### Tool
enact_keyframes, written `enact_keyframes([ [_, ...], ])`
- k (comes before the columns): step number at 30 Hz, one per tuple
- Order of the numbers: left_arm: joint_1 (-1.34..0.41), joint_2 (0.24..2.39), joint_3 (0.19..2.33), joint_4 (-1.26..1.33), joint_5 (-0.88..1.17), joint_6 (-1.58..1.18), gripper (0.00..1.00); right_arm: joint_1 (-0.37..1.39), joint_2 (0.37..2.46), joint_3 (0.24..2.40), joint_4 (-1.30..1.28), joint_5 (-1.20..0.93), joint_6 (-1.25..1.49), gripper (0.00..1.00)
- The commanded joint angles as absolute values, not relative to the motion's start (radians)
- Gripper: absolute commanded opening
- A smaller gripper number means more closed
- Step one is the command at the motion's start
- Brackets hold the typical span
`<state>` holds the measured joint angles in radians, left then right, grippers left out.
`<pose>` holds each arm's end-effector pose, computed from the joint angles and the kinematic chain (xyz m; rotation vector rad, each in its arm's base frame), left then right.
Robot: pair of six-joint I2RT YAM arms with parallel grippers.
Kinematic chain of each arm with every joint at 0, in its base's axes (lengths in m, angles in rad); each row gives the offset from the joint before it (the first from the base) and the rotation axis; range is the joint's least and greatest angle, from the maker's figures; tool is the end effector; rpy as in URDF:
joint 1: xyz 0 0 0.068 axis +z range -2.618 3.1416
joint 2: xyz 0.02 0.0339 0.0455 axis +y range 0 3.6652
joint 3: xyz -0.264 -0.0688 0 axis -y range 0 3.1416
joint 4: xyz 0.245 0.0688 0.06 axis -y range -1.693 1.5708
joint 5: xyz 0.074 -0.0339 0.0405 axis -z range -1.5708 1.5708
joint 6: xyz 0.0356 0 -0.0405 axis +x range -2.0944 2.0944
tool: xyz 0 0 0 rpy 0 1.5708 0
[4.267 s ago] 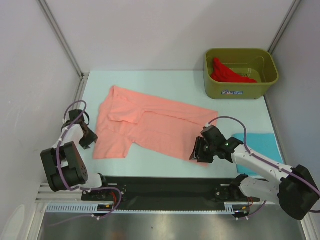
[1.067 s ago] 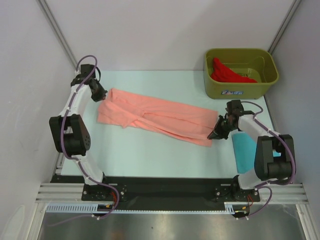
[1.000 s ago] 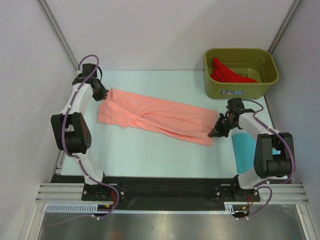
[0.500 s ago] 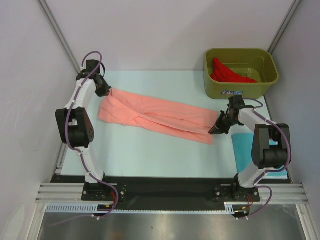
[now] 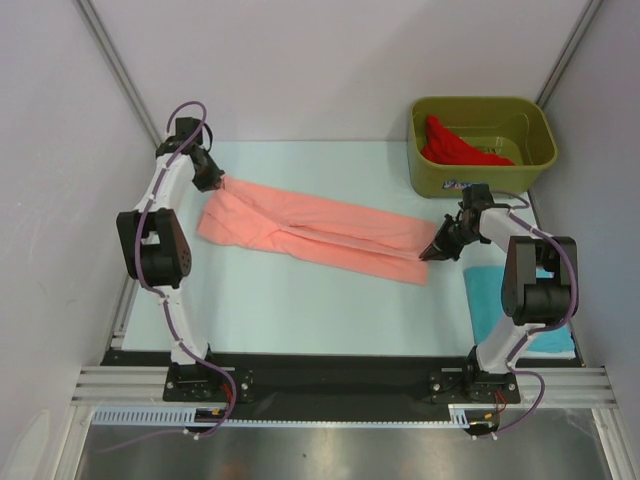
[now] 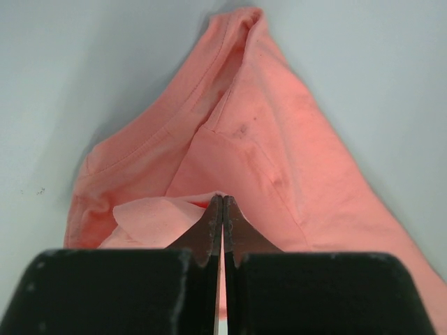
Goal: Fold and stack the t-shirts
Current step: Fold the tshirt
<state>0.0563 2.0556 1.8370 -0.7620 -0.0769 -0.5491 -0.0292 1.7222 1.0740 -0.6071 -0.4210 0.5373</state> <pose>0.4553 0.0284 0.2615 -0.7885 2.4247 -0.0939 0.3247 0.0051 0.1732 0.7060 2.7734 0.7059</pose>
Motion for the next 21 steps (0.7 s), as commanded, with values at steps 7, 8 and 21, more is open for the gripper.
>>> enact_keyframes([
  [7, 0.046, 2.103, 1.940, -0.764, -0.081, -0.548, 0.00, -0.041, 1.776, 1.146, -0.594, -0.437, 0.523, 0.09],
  [8, 0.046, 2.108, 1.947, -0.764, -0.080, -0.546, 0.00, -0.041, 1.779, 1.149, -0.595, -0.436, 0.525, 0.09],
  [21, 0.046, 2.177, 2.022, -0.801, -0.086, -0.534, 0.01, -0.041, 1.802, 1.158, -0.587, -0.436, 0.541, 0.14],
])
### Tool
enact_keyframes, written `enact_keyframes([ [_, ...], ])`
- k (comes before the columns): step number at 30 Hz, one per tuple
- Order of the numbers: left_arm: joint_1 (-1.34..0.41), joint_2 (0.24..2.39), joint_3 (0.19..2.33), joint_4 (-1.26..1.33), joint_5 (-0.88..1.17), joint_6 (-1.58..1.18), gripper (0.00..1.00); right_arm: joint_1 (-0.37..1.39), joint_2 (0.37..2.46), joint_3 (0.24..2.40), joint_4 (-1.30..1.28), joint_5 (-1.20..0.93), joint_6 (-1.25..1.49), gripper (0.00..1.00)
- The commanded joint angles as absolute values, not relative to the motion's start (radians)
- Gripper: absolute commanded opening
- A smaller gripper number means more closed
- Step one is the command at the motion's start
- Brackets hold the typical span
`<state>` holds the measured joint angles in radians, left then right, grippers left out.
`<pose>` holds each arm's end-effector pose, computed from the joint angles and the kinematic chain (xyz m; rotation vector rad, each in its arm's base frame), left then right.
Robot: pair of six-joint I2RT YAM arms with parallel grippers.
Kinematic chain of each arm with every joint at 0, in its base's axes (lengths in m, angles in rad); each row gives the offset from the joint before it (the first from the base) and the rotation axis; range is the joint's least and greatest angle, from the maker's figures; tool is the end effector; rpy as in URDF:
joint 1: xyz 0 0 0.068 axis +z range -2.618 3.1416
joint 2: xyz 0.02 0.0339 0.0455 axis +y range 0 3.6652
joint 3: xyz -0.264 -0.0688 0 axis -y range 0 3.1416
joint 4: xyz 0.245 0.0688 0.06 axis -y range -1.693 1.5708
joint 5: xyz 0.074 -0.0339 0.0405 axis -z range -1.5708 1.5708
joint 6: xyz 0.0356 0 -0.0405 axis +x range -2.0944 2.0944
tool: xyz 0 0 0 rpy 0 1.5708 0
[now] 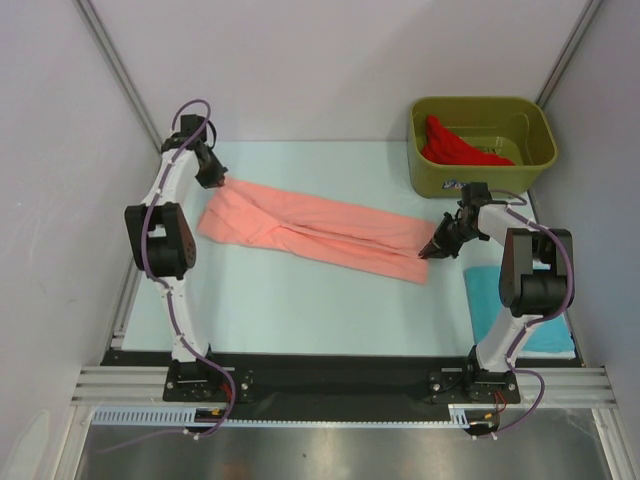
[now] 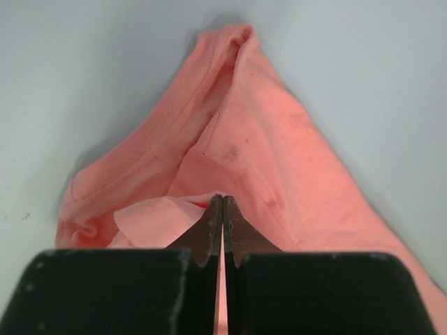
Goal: Fold and stack the t-shirts
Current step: Fold the tshirt
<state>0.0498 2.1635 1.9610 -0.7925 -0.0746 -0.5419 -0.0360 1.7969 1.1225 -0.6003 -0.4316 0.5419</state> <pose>0.4784 0.0265 0.2501 -0.7747 2.4444 -0.0921 0.3394 0.0027 0.1630 0.7300 2.7861 0.7184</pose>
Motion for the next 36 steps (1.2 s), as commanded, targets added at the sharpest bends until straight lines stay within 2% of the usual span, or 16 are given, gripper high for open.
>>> enact_keyframes([
  [1, 0.048, 2.184, 2.026, -0.807, -0.093, -0.537, 0.04, -0.041, 1.804, 1.160, -0.589, -0.433, 0.541, 0.16],
  [2, 0.048, 2.186, 2.036, -0.811, -0.118, -0.538, 0.20, -0.041, 1.807, 1.166, -0.589, -0.430, 0.537, 0.17],
  [3, 0.046, 2.187, 2.037, -0.815, -0.126, -0.540, 0.30, -0.041, 1.809, 1.172, -0.600, -0.425, 0.532, 0.17],
  [5, 0.046, 2.180, 2.058, -0.818, -0.176, -0.522, 0.47, -0.043, 1.824, 1.193, -0.612, -0.402, 0.512, 0.21],
  [6, 0.045, 2.175, 2.071, -0.827, -0.205, -0.503, 0.51, -0.043, 1.831, 1.224, -0.636, -0.388, 0.503, 0.22],
  [7, 0.046, 2.166, 2.080, -0.833, -0.240, -0.493, 0.56, -0.043, 1.838, 1.248, -0.650, -0.352, 0.491, 0.28],
  [9, 0.046, 2.122, 2.091, -0.847, -0.326, -0.463, 0.58, -0.043, 1.848, 1.319, -0.710, -0.302, 0.450, 0.34],
  [11, 0.045, 2.077, 2.074, -0.850, -0.336, -0.445, 0.58, -0.037, 1.841, 1.347, -0.739, -0.227, 0.424, 0.49],
  [13, 0.043, 1.996, 1.969, -0.810, -0.279, -0.428, 0.58, -0.028, 1.809, 1.358, -0.771, -0.167, 0.390, 0.62],
  [18, 0.023, 1.806, 1.577, -0.663, -0.086, -0.440, 0.53, 0.079, 1.695, 1.312, -0.796, -0.098, 0.371, 0.73],
  [21, 0.008, 1.749, 1.403, -0.588, -0.011, -0.443, 0.49, 0.170, 1.641, 1.261, -0.746, -0.113, 0.399, 0.73],
  [24, -0.023, 1.729, 1.324, -0.551, 0.060, -0.437, 0.46, 0.202, 1.638, 1.210, -0.692, -0.147, 0.460, 0.69],
  [27, -0.034, 1.750, 1.319, -0.557, 0.084, -0.433, 0.45, 0.218, 1.649, 1.189, -0.672, -0.141, 0.489, 0.60],
  [36, -0.037, 1.744, 1.330, -0.587, 0.040, -0.446, 0.43, 0.172, 1.594, 1.120, -0.718, -0.095, 0.414, 0.52],
])
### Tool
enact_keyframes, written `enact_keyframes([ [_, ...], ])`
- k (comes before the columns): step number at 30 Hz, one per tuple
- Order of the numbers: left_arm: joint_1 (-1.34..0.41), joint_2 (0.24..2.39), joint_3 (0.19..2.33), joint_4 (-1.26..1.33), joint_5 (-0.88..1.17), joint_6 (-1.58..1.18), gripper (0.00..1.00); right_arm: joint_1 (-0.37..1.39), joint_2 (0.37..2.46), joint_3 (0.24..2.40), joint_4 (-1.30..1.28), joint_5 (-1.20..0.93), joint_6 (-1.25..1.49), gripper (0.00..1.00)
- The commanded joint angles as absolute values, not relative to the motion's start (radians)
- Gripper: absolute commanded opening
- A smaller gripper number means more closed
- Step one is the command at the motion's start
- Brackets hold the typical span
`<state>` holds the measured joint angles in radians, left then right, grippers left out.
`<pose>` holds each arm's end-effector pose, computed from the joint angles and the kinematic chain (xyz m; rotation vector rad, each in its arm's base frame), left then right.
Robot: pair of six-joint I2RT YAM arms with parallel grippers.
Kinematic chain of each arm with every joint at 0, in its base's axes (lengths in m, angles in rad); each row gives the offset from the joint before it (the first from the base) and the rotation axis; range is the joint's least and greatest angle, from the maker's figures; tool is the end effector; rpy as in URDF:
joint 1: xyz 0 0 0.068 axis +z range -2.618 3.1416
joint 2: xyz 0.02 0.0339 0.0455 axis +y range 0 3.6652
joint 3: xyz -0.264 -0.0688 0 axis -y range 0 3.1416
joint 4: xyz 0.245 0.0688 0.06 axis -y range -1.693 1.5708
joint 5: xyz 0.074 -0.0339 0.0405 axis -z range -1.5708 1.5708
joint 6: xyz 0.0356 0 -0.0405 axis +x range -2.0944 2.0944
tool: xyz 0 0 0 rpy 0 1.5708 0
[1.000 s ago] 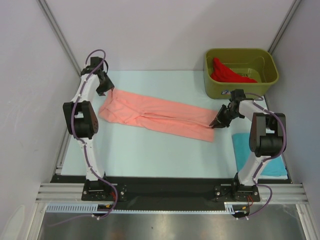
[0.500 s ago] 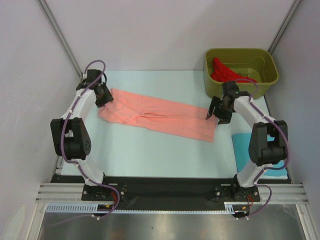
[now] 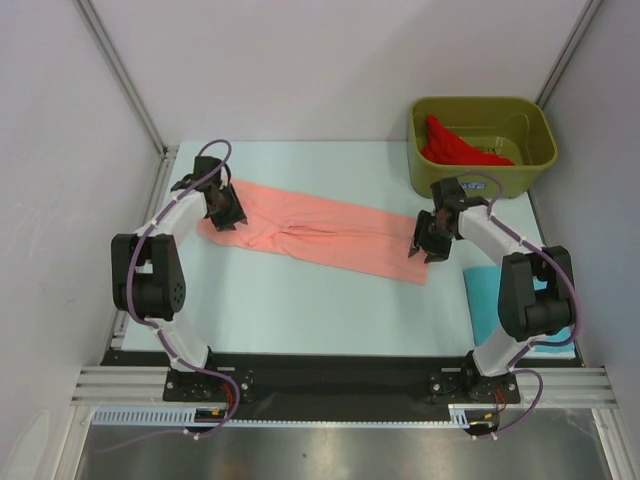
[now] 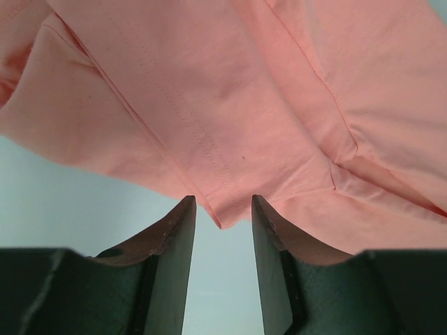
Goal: Fold and stack the t-shirts
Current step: Fold the tshirt
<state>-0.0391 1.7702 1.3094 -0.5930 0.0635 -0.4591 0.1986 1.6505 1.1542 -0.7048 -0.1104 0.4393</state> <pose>0.3722 -0.0168 0.2219 -0.5296 2.5911 -0.2538 0.3174 0.0679 0.2108 0.3084 2.7915 0.3120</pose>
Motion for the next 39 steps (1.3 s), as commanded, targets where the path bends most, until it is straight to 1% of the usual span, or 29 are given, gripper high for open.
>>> enact_keyframes([
  [1, -0.035, 1.746, 1.328, -0.589, 0.032, -0.449, 0.43, 0.164, 1.585, 1.089, -0.715, -0.103, 0.416, 0.51],
  [7, -0.021, 1.775, 1.338, -0.595, 0.048, -0.471, 0.43, 0.140, 1.513, 0.985, -0.689, -0.140, 0.426, 0.50],
  [11, -0.020, 1.795, 1.354, -0.601, 0.049, -0.472, 0.42, 0.129, 1.520, 0.939, -0.618, -0.207, 0.431, 0.50],
  [15, -0.015, 1.807, 1.374, -0.617, 0.043, -0.466, 0.42, 0.129, 1.552, 0.924, -0.601, -0.230, 0.449, 0.49],
  [21, -0.005, 1.807, 1.370, -0.617, 0.037, -0.457, 0.42, 0.129, 1.548, 0.908, -0.568, -0.241, 0.451, 0.46],
  [33, -0.005, 1.815, 1.365, -0.611, 0.052, -0.457, 0.42, 0.117, 1.586, 0.916, -0.584, -0.206, 0.426, 0.46],
  [39, -0.005, 1.827, 1.374, -0.611, 0.058, -0.459, 0.42, 0.117, 1.603, 0.905, -0.555, -0.227, 0.436, 0.46],
])
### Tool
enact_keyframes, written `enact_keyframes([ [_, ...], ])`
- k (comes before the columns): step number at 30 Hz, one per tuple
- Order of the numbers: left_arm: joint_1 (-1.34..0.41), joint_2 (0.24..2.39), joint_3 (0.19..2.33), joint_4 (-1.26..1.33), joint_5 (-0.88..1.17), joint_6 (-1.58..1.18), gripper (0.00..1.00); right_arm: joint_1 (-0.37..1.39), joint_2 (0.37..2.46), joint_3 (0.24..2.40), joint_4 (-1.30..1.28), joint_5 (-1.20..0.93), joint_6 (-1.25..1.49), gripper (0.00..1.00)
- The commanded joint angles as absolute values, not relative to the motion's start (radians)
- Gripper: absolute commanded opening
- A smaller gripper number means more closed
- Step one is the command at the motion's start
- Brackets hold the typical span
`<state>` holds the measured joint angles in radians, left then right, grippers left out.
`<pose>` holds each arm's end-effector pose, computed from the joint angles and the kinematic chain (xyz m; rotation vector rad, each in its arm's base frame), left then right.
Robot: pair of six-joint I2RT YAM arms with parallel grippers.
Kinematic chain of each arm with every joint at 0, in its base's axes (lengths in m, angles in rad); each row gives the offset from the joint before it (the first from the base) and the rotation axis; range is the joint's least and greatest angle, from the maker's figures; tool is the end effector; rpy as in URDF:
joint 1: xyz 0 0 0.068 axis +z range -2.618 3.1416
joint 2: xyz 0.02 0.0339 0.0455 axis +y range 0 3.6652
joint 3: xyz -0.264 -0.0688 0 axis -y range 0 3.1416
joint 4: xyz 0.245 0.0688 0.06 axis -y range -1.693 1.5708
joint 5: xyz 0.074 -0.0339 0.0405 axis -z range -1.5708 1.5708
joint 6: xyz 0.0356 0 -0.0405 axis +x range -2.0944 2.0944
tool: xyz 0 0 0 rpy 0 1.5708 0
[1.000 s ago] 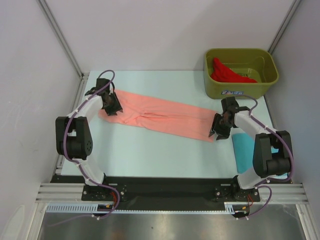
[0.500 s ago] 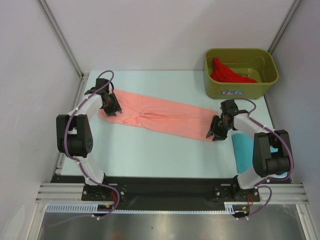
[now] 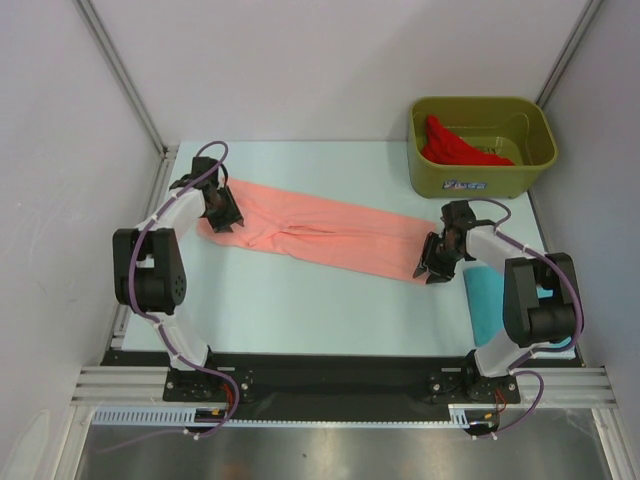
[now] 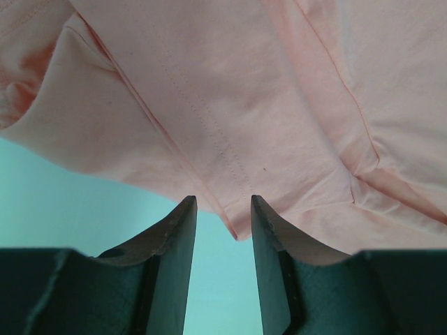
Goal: Fold and stack the t-shirts
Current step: Fold the tshirt
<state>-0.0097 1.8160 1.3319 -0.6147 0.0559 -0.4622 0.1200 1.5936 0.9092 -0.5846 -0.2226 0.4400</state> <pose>0.3786 -0.0057 0.2111 -0.5851 2.6223 -0.2241 0.2831 0.0421 0.1652 0.4108 2.8532 0.4307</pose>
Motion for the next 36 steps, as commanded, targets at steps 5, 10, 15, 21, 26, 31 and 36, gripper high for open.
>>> enact_keyframes([
  [5, -0.005, 1.825, 1.381, -0.611, 0.060, -0.462, 0.42, 0.115, 1.603, 0.911, -0.551, -0.247, 0.437, 0.37],
  [10, -0.005, 1.832, 1.382, -0.611, 0.057, -0.459, 0.42, 0.118, 1.572, 0.902, -0.594, -0.232, 0.454, 0.17],
  [15, -0.005, 1.842, 1.384, -0.609, 0.055, -0.457, 0.42, 0.117, 1.514, 0.861, -0.612, -0.229, 0.474, 0.10],
  [21, -0.005, 1.850, 1.396, -0.609, 0.058, -0.459, 0.42, 0.118, 1.468, 0.787, -0.588, -0.192, 0.489, 0.00],
  [26, -0.014, 1.813, 1.375, -0.597, 0.115, -0.443, 0.40, 0.117, 1.493, 0.761, -0.561, -0.201, 0.485, 0.17],
  [31, -0.168, 1.741, 1.316, -0.583, 0.121, -0.410, 0.25, 0.117, 1.486, 0.813, -0.612, -0.169, 0.459, 0.46],
  [36, -0.314, 1.796, 1.307, -0.575, 0.078, -0.429, 0.22, 0.115, 1.439, 0.871, -0.682, -0.132, 0.436, 0.61],
])
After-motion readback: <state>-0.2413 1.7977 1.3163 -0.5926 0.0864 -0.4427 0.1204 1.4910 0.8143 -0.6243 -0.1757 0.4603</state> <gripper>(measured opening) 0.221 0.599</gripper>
